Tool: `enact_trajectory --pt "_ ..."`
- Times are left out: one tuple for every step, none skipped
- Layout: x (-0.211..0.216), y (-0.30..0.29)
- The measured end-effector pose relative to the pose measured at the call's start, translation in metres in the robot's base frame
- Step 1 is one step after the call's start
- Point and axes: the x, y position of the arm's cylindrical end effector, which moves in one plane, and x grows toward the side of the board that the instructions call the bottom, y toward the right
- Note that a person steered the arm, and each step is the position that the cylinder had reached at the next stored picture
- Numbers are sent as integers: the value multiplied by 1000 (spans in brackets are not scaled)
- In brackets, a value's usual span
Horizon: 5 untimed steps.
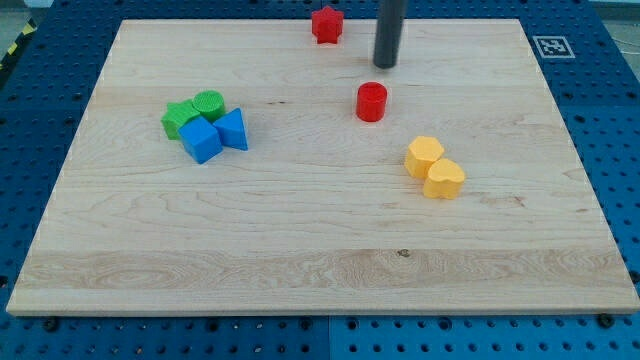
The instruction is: Place the red star towards the top center
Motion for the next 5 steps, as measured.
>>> enact_trajectory --pt "35 28" --pt "72 47" --pt "101 50" --pt "102 50" --pt "102 50"
